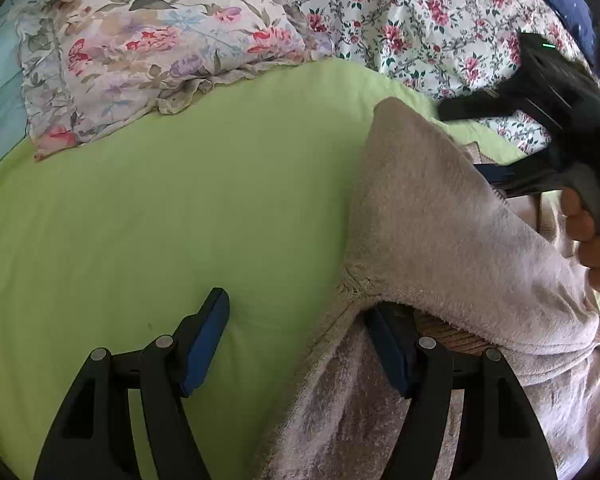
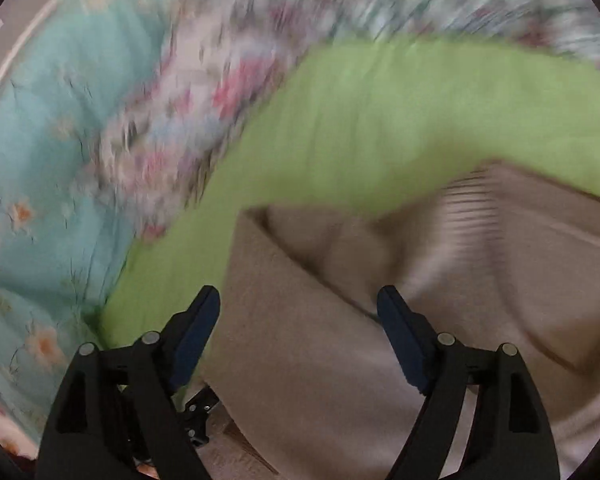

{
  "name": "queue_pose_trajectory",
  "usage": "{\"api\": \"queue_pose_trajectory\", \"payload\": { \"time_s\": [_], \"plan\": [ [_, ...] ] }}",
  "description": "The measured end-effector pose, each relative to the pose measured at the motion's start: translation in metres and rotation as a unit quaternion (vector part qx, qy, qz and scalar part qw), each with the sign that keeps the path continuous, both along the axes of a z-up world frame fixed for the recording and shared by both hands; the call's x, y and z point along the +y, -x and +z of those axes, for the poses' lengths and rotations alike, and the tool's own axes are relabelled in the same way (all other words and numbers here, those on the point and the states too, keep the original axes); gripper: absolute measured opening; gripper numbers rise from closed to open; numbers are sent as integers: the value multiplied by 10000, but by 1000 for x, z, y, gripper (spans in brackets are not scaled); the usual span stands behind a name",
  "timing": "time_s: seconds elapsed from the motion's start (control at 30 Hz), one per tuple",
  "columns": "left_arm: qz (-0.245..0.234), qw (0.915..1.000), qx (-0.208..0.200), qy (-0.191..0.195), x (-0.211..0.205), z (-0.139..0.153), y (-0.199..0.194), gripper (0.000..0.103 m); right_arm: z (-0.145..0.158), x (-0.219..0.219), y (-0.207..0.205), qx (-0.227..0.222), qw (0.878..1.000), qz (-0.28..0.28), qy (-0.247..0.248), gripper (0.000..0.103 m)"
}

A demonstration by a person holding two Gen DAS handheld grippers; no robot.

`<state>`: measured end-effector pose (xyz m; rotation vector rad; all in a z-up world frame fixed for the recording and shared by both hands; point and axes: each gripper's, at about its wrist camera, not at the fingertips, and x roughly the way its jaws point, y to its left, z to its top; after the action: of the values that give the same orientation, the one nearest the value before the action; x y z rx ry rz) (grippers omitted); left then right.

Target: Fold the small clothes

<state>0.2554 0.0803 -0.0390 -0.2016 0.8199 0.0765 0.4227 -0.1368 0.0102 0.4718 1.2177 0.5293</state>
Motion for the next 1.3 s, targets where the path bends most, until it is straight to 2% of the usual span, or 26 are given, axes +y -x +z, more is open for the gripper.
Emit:
{"api": "queue_pose_trajectory", "payload": {
  "time_s": [0.03, 0.1, 0.2, 0.27, 0.3, 0.37, 0.43, 0.5, 0.53, 0.6, 0.67, 0.73, 0.77, 0.87, 0.97, 1.07, 1.1, 1.13, 1.17, 1.23, 1.3],
  "plan": [
    [6, 10000, -24, 0, 0, 0, 1, 71, -10, 11, -9, 180, 9987, 249, -396, 83],
    [-7, 9999, -109, 18, 0, 0, 2, 71, -22, 24, -24, 261, 9970, 293, -664, 83],
    [-49, 9998, -177, 119, 2, -1, 3, 71, -44, 36, -50, 314, 9876, 13, -1536, 83],
    [-142, 9992, -211, 309, 7, -2, 3, 70, -51, 40, -52, 96, 9781, -352, -2049, 83],
    [-201, 9982, -231, 510, 12, -1, 3, 70, -49, 40, -51, 2, 9779, -501, -2030, 83],
    [-368, 9963, -258, 735, 17, 1, 4, 69, -36, 33, -41, -292, 9793, -715, -1873, 83],
    [-725, 9914, -300, 1050, 20, 5, 8, 69, -15, 14, -19, -595, 9850, -932, -1321, 83],
    [-947, 9885, -225, 1157, 21, 10, 8, 70, 3, -18, 10, -829, 9860, -1155, -870, 83],
    [-1028, 9885, -198, 1090, 19, 15, 9, 70, 10, -35, 26, -903, 9849, -1313, -675, 83],
    [-1023, 9913, -102, 823, 15, 23, 4, 70, 25, -85, 74, -1054, 9785, -1758, -220, 82],
    [-985, 9926, -37, 713, 13, 29, -5, 70, 32, -132, 127, -1147, 9678, -2219, 312, 82],
    [-922, 9942, 122, 538, 12, 33, -22, 70, 36, -165, 169, -1156, 9550, -2624, 756, 81],
    [-900, 9951, 188, 372, 8, 33, -31, 70, 37, -189, 200, -1147, 9431, -2962, 983, 81],
    [-858, 9957, 326, 113, 3, 30, -46, 70, 31, -226, 257, -998, 9237, -3520, 1135, 80],
    [-822, 9954, 486, 64, -3, 23, -57, 70, 13, -233, 279, -763, 9249, -3552, 1118, 73],
    [-725, 9955, 607, -48, -7, 15, -66, 70, -7, -225, 275, -630, 9350, -3310, 1106, 60],
    [-715, 9953, 654, -75, -7, 12, -67, 70, -10, -223, 270, -570, 9366, -3265, 1134, 37],
    [-710, 9950, 686, -119, -9, 10, -68, 70, -11, -220, 265, -473, 9383, -3227, 1151, 6],
    [-711, 9950, 688, -154, -9, 10, -67, 70, -3, -212, 263, -610, 9360, -3266, 1167, 7],
    [-732, 9947, 672, -252, -11, 9, -65, 70, 32, -202, 272, -1256, 9284, -3264, 1258, 7],
    [-730, 9943, 692, -358, -14, 7, -65, 71, 50, -197, 278, -1456, 9195, -3371, 1406, 7]
  ]
}}
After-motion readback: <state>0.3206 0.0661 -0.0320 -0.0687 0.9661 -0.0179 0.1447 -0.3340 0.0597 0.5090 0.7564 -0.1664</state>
